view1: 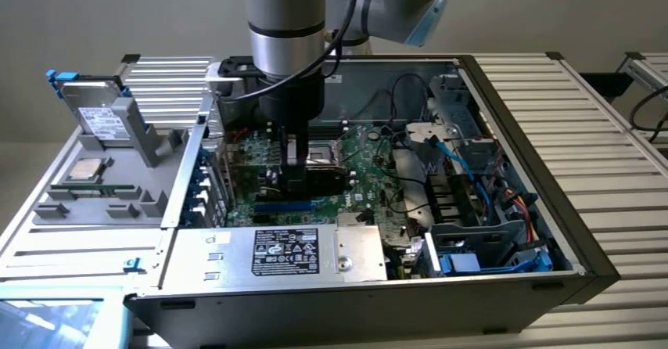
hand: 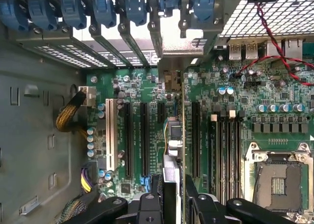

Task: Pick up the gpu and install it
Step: 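Insert the gpu into the slot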

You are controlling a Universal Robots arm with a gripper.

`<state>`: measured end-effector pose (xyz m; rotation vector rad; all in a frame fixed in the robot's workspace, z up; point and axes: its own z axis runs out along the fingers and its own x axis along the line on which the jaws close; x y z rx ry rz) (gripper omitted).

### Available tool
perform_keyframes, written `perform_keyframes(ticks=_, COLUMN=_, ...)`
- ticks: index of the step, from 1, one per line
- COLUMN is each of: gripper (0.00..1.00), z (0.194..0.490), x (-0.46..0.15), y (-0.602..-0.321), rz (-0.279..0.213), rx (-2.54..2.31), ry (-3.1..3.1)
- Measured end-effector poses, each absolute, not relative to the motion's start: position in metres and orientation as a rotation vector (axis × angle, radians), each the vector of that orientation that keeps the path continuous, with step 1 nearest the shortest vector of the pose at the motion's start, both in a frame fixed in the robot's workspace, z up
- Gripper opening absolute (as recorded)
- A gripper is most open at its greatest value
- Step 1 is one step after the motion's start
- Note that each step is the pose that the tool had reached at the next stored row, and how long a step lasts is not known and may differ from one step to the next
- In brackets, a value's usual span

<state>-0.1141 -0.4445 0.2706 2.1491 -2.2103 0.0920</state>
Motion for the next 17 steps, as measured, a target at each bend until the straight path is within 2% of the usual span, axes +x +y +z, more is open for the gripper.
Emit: perform_keyframes(ticks=17, gripper=0.28, z=0.262, x=-0.1211, y=-0.4448, rz=0.1, rx=2.154, ry=-2.215)
